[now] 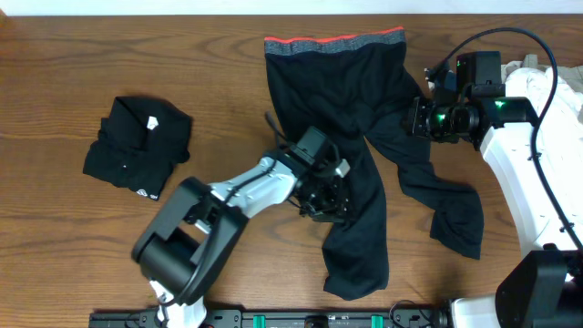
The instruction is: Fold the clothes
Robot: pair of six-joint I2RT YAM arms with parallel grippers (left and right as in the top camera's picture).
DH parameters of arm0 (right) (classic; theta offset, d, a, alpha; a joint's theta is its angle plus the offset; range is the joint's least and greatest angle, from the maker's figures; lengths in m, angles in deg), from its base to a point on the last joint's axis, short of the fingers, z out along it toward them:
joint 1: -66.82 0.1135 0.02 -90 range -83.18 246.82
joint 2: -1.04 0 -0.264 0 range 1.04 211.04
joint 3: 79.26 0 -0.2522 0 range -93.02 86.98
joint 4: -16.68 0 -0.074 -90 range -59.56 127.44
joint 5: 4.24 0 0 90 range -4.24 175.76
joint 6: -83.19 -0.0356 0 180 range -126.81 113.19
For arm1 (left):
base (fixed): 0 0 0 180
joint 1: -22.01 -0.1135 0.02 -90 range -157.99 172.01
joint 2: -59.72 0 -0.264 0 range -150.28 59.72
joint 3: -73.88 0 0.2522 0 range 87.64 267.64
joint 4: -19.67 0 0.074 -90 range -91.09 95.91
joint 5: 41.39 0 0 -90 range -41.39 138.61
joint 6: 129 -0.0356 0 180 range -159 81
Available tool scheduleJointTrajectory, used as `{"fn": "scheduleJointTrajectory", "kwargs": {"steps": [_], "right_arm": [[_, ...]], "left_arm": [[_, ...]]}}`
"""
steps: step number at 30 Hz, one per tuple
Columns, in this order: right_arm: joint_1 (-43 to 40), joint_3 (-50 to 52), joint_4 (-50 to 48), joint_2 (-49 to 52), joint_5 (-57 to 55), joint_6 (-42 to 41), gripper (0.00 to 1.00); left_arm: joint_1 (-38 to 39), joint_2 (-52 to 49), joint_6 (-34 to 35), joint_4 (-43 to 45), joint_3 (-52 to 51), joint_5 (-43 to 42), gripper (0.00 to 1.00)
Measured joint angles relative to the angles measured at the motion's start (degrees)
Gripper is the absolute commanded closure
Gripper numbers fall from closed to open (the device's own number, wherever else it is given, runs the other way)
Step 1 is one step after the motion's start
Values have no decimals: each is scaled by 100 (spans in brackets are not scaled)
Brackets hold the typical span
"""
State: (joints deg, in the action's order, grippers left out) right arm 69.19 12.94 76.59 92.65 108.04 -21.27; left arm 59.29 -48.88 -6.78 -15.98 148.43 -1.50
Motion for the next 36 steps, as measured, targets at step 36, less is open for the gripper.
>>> {"fn": "scheduleJointTrajectory", "kwargs": {"steps": [36], "right_arm": [[61, -4, 1086, 0, 76, -103, 92]], "left_arm": [[-1932, -1069, -3222, 2546, 848, 3571, 67]]}}
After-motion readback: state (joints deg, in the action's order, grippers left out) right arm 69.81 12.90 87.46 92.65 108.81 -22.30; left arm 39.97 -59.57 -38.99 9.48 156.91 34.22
